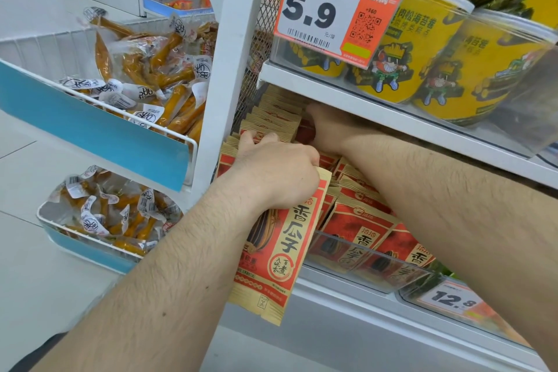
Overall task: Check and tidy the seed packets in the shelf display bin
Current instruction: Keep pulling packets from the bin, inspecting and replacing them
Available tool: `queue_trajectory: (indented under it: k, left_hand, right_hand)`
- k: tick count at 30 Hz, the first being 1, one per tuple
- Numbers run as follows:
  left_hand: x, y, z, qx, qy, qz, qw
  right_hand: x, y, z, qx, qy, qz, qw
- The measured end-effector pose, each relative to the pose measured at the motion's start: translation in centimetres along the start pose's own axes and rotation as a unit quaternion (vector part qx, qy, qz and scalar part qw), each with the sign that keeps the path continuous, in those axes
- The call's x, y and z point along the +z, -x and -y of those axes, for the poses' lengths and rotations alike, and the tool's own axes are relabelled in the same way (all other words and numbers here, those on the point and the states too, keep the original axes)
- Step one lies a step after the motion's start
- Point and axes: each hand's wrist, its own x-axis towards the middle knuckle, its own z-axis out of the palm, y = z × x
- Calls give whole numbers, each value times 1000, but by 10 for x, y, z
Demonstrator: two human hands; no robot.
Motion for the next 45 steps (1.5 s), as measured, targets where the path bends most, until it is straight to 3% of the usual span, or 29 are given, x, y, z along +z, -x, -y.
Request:
queue_trajectory:
  k: [13, 22, 27, 33, 38, 40, 42, 45]
  left_hand:
    - [0, 1, 0, -15, 4, -1, 1000]
    - [2, 4, 4, 10, 33, -21, 999]
    - [3, 10, 10, 50, 76, -87, 992]
    - [5, 27, 11, 82, 135, -227, 961]
    - [-1, 45, 7, 87, 136, -277, 947]
    - [1, 53, 4, 73, 131, -270, 951]
    - [4, 60, 1, 67, 133, -258, 955]
    - [15, 65, -9, 65, 135, -220, 964]
  right_hand:
    - [0, 6, 4, 21, 52, 95, 994]
    - [-2, 5, 11, 36, 59, 106, 992]
    - [-12, 9, 9, 13, 23, 122, 992]
    - [-24, 38, 5, 9, -90, 110, 990]
    - [-35, 95, 7, -61, -155, 4, 986]
    - [-33, 131, 8, -74, -260, -96, 958]
    - [-28, 168, 13, -42, -398, -197, 895]
    - [-14, 200, 22, 15, -531, -196, 824]
